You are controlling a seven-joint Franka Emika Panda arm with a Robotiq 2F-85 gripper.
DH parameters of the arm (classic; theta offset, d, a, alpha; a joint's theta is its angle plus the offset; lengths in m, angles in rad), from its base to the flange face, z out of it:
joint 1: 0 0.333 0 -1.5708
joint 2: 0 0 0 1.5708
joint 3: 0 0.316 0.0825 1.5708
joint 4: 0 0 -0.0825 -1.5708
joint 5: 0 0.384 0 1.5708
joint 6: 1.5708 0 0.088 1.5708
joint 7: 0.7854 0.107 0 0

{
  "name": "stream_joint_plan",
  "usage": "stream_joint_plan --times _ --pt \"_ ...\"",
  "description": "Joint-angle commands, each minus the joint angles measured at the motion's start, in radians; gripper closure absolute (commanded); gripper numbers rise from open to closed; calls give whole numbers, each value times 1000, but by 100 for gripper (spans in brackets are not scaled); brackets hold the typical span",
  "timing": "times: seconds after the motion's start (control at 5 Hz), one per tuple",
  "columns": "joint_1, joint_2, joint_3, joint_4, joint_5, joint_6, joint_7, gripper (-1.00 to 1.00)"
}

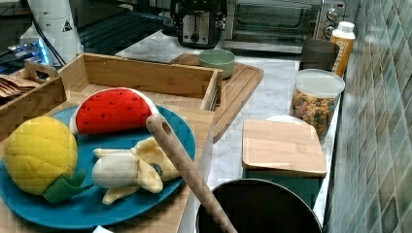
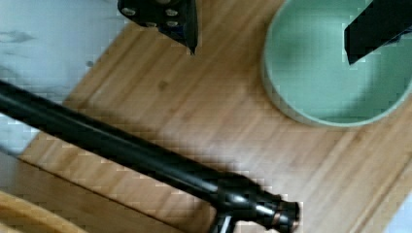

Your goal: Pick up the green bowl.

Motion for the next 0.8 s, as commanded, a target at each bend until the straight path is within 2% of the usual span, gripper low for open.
stream_joint_plan --times 0.2,0.4,0.6,0.8 --pt "-7 42 62 58 -8 0 200 -100" --pt "-171 75 214 14 -84 107 240 -100" --pt "-112 105 139 -10 -160 185 262 -100" --pt "-134 131 157 -8 -180 213 277 -100"
